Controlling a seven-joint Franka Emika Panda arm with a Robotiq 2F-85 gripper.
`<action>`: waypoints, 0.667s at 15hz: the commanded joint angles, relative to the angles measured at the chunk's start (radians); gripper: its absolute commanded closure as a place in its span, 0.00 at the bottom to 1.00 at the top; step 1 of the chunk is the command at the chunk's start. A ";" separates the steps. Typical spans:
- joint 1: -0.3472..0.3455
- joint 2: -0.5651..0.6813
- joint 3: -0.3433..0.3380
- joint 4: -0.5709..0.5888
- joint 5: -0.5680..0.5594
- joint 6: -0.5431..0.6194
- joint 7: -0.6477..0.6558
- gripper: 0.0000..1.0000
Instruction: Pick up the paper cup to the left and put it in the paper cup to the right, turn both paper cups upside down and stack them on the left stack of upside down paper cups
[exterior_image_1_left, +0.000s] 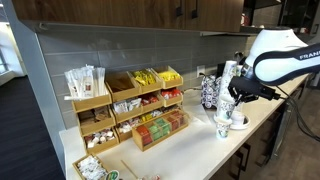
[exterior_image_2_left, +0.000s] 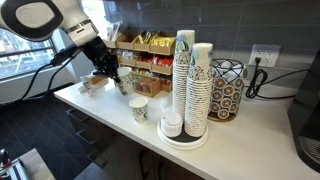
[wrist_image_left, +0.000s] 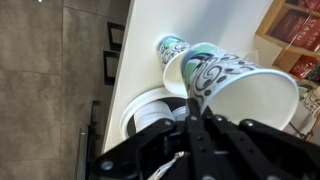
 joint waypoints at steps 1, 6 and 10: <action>-0.042 0.080 0.005 0.027 -0.027 0.070 0.080 0.96; -0.065 0.167 0.010 0.045 -0.084 0.114 0.148 0.96; -0.051 0.211 -0.004 0.061 -0.118 0.097 0.164 0.96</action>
